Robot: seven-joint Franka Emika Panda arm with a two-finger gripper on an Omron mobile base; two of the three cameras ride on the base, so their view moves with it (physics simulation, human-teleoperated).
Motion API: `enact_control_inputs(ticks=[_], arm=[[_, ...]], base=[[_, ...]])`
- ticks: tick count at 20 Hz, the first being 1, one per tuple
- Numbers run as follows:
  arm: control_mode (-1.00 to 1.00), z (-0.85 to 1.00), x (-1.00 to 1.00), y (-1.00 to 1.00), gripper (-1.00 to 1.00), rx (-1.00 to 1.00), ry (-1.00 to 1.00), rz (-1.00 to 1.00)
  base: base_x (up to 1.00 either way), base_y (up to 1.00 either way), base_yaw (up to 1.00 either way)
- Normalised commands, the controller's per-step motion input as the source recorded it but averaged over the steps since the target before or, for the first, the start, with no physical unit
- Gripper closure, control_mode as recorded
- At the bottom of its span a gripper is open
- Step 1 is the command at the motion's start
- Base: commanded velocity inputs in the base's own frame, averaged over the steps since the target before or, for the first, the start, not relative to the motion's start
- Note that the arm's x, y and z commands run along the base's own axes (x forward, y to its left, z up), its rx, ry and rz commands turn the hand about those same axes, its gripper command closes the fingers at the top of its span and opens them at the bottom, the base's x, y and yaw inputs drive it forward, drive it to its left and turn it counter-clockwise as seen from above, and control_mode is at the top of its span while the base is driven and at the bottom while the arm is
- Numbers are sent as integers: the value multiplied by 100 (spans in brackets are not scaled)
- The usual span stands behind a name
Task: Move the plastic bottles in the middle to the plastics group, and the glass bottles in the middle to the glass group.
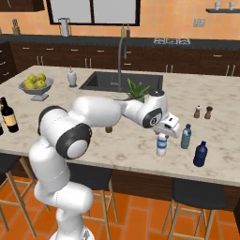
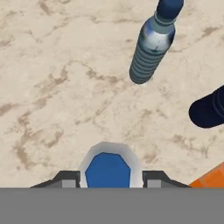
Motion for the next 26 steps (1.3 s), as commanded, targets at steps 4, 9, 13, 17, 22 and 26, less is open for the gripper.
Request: enact_control_inputs(ticks=[4,9,13,17,22,26], arm=[[-100,-2,1,-42,100,-9,-10,-4],[-100,0,2,-45,100,-2,-5,-4],[-100,0,0,-46,100,3,-2,-2],[-100,-1,0,-27,100,4,-4,-1],[-100,-24,4,-2,100,1,-3,0],[-100,-39,0,0,100,0,-8,0]], base=[[0,0,0],[0,0,0],[0,0,0],[0,0,0],[0,0,0],[0,0,0]])
